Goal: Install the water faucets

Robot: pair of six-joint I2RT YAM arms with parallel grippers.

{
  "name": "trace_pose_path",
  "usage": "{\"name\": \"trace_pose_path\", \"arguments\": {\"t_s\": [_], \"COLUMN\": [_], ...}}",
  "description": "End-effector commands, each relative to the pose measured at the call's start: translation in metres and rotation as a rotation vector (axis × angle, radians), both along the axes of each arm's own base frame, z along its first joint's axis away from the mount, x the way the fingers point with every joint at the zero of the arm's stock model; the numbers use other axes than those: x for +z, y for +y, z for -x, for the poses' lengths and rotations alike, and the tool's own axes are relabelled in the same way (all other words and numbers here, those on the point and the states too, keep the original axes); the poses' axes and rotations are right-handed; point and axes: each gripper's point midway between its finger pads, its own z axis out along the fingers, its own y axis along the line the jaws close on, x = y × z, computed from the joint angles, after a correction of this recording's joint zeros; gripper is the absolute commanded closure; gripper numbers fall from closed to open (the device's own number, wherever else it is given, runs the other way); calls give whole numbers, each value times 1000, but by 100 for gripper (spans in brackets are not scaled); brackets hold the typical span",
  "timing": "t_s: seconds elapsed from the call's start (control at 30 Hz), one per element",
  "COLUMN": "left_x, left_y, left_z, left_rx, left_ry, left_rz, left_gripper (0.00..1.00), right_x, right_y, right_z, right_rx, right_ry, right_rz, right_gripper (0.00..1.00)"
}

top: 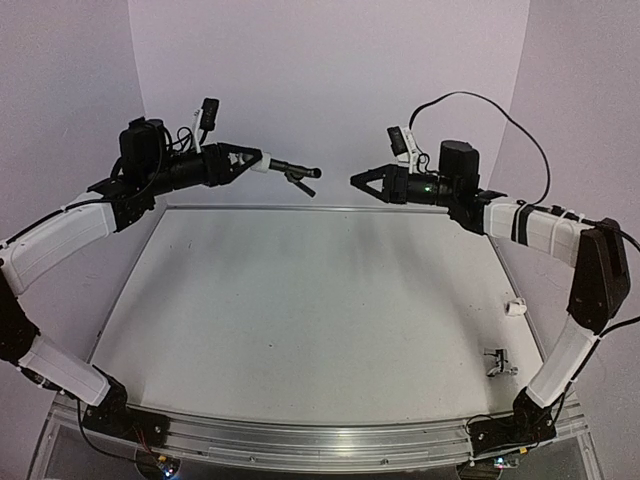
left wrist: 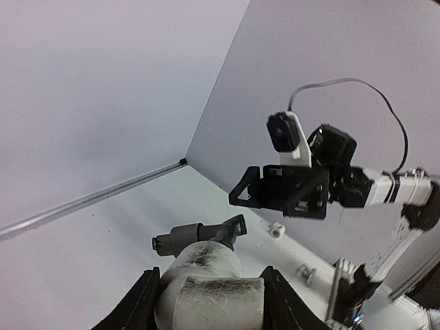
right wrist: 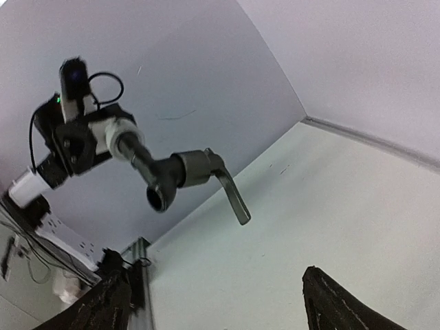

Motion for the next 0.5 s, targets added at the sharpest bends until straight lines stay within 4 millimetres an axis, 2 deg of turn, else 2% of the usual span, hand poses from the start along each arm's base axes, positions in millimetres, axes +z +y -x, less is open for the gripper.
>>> {"name": "trace_pose_path", "arguments": {"t_s": [0.0,0.17,0.27,0.4,0.47], "left_x": [66,66,63,57,53], "left_y": [19,9,10,12,12], "left_z": [12,22,26,34,37], "left_rx": [36,-102,-131,-167,-170], "left_ry": [215,430,516,571,581], "left_rz": [296,353,374,361,349], "left_gripper": [100,100,100,100,100], "right_x": [53,57,60,73,79], "right_y": [-1,24,41,50,53], "right_z": [19,25,31,35,44], "right_rx": [19,-9,-57,-54,-8], "right_ry": [-647,-958,-1092,-1138,-1129], "right_rz": [133,235,269,236,194], "right_gripper": [12,12,12,11,11]}}
